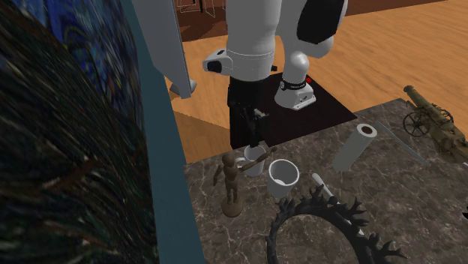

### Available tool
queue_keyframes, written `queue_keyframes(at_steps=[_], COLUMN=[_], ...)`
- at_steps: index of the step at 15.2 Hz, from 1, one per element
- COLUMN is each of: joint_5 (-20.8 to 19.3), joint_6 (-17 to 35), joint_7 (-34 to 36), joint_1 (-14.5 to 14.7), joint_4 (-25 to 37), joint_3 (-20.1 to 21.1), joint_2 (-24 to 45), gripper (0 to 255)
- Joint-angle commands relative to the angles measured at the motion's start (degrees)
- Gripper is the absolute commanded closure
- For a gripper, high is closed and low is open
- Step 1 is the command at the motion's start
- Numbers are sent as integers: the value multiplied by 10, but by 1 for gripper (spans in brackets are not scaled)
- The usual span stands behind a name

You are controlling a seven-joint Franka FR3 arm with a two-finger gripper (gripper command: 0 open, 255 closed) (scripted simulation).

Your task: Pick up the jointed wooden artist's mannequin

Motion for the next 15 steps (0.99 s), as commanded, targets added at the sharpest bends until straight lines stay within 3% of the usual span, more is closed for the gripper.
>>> queue_keyframes(at_steps=[1, 4, 13, 14, 15], joint_5=[-30, -67, -85, -85, -84], joint_6=[8, 13, 65, 66, 65], joint_7=[32, 68, 78, 78, 77], joint_1=[11, 31, 36, 36, 35], joint_4=[34, 77, 45, 44, 44], joint_3=[12, 17, 12, 12, 12], joint_2=[50, 108, 133, 132, 131], gripper=[0, 0, 0, 255, 255])
